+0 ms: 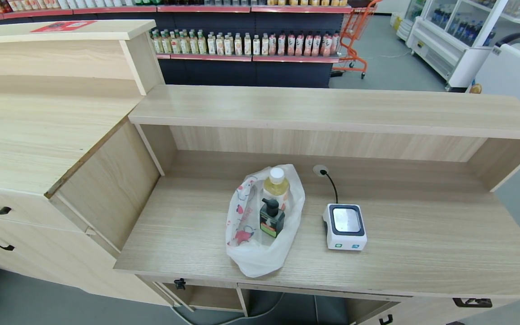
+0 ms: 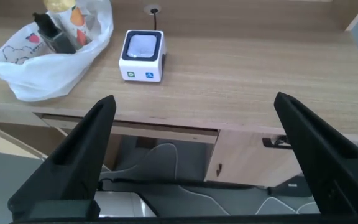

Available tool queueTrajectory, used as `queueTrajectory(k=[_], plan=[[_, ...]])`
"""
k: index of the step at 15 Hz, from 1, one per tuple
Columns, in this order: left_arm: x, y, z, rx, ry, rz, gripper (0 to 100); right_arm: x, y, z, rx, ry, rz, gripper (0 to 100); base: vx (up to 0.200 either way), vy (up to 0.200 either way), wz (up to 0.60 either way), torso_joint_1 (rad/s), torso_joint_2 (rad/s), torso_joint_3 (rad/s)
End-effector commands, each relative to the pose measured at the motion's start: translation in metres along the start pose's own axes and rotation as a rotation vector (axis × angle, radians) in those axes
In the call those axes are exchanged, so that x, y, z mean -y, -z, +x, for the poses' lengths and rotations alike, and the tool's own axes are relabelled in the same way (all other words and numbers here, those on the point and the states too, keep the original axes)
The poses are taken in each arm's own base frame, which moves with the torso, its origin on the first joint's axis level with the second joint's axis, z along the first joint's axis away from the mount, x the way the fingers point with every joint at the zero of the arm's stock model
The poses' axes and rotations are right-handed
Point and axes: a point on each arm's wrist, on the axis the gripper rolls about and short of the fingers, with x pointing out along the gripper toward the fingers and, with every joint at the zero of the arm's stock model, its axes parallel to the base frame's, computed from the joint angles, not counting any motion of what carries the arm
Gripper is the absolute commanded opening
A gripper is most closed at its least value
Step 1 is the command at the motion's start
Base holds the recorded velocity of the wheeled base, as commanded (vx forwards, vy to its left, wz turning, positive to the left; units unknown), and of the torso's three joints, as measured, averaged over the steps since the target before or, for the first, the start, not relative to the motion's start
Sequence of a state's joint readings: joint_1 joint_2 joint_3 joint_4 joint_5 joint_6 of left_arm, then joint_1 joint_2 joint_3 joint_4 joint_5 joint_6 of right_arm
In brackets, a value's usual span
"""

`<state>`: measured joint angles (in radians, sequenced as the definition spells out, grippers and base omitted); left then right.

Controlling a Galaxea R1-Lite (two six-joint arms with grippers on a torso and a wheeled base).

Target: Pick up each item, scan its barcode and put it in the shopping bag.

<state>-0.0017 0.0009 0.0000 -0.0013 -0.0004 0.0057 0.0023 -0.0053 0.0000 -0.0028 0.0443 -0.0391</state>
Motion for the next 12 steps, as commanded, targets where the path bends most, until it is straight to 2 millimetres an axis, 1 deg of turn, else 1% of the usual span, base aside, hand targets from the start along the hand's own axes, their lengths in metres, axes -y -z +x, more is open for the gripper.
queueTrajectory(k=[1,6,12], plan=[[0.0,0.0,0.0001,0.0,0.001,0.007,100,0.0,0.0,0.0004,-0.007,-0.001,0.0,100,0.0,-0.2,0.0,0.012,0.0,-0.002],[0.0,0.0,-0.0001,0.001,-0.002,0.039,100,0.0,0.0,0.0004,-0.007,-0.001,0.004,100,0.0,-0.2,0.0,0.005,0.0,-0.001],[0.0,0.0,-0.0001,0.001,-0.001,0.039,100,0.0,0.0,0.0004,-0.007,-0.001,0.0,100,0.0,-0.2,0.0,0.002,0.0,0.002]])
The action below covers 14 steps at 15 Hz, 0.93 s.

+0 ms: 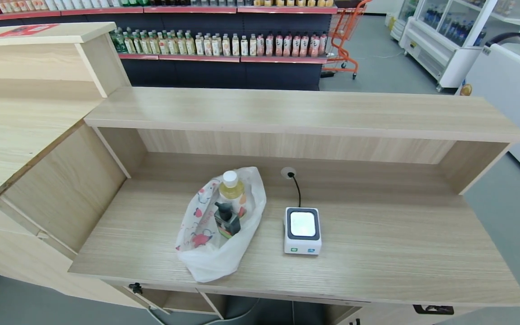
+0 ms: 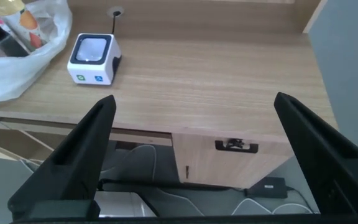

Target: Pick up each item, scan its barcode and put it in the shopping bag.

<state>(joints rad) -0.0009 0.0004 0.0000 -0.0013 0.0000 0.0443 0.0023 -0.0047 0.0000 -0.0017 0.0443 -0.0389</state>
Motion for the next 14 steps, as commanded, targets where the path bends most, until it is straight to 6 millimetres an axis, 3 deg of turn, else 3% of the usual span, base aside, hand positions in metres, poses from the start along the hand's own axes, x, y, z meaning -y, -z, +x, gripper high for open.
queueTrajectory(k=[1,4,11,13,14], plan=[[0.0,0.0,0.0,0.001,0.001,-0.006,100,0.0,-0.0001,0.0004,-0.005,-0.001,-0.001,100,0.0,-0.2,0.0,0.007,0.0,-0.002],[-0.0001,0.0,0.0001,-0.001,-0.001,-0.032,100,0.0,-0.0001,0.0004,-0.005,-0.001,0.001,100,0.0,0.0,0.0,0.0,0.0,0.0],[0.0,-0.0001,0.0001,-0.001,0.001,-0.029,100,0.0,-0.0001,0.0004,-0.005,-0.001,-0.001,100,0.2,0.0,0.0,0.002,0.0,0.0],[0.0,-0.0001,0.0001,-0.001,0.001,-0.032,100,0.0,-0.0001,0.0004,-0.005,-0.001,-0.001,100,0.0,0.0,0.0,0.0,0.0,0.0],[0.0,-0.0001,0.0001,-0.001,0.001,-0.032,100,0.0,-0.0001,0.0004,-0.005,-0.001,-0.001,0,0.0,0.0,0.0,0.0,0.0,0.0]])
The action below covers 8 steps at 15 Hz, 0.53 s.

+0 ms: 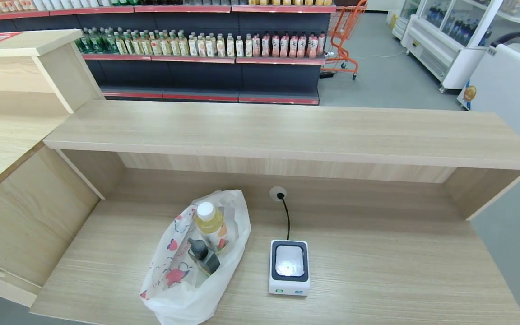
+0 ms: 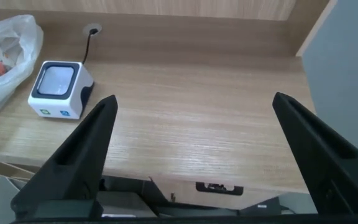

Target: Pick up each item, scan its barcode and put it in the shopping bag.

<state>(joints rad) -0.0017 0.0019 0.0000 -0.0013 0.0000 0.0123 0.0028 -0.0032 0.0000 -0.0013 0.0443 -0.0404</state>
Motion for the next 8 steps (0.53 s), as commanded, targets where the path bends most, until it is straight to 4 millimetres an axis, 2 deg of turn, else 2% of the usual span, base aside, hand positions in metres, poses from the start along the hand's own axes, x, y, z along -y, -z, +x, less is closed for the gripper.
queueTrajectory(k=[1,8], plan=[[0.0,0.0,0.0,0.001,0.0,0.0,100,0.0,0.0001,0.0002,-0.004,-0.001,-0.004,0,0.0,0.0,0.0,0.0,0.0,0.0],[0.0,0.0,0.0,0.001,-0.002,0.0,100,0.0,0.0001,0.0002,-0.004,-0.001,0.002,0,0.0,0.0,0.0,0.0,0.0,0.0]])
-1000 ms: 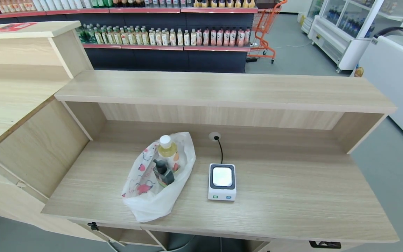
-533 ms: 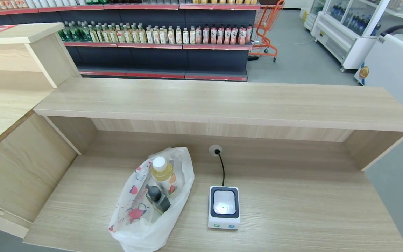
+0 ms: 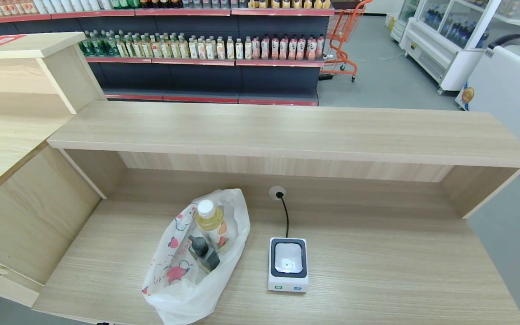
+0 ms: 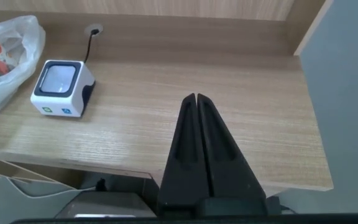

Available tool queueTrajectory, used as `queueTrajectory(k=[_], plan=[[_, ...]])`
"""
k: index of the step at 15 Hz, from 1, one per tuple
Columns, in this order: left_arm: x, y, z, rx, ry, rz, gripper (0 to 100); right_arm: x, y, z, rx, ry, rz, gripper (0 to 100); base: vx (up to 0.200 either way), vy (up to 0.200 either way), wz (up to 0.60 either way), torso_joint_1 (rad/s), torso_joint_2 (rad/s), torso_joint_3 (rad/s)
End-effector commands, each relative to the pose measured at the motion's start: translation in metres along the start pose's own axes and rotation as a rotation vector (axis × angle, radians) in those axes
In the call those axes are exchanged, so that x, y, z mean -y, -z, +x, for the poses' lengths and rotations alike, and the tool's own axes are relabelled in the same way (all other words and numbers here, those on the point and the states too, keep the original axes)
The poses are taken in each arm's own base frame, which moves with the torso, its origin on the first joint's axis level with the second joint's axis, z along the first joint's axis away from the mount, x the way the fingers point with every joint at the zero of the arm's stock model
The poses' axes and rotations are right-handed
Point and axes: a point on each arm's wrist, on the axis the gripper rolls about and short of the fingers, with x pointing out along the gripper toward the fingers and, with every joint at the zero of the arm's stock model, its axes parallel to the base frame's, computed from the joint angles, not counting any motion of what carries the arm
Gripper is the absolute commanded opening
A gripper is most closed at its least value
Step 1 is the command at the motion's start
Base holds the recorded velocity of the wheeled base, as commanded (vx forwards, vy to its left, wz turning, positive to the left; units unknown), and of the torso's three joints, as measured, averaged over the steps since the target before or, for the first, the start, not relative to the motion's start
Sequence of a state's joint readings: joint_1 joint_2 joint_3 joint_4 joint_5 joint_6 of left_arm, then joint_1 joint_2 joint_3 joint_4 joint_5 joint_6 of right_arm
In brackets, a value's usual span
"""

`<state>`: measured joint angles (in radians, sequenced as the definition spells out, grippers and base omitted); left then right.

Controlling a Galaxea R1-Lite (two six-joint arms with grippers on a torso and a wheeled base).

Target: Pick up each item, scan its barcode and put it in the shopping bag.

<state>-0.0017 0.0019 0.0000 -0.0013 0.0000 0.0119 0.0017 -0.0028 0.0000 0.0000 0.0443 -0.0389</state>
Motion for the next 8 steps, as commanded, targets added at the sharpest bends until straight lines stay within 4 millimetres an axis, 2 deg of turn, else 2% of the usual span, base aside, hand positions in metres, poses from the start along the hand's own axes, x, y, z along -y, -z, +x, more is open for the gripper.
queueTrajectory(k=[1,8], plan=[[0.0,0.0,0.0,0.001,0.0,0.0,100,0.0,-0.0001,0.0002,-0.003,0.0,0.001,0,0.0,0.0,0.0,0.0,0.0,0.0],[0.0,0.0,0.0,0.001,0.0,0.0,100,0.0,-0.0001,0.0002,-0.003,-0.003,-0.007,0,0.0,0.0,0.0,0.0,0.0,0.0]])
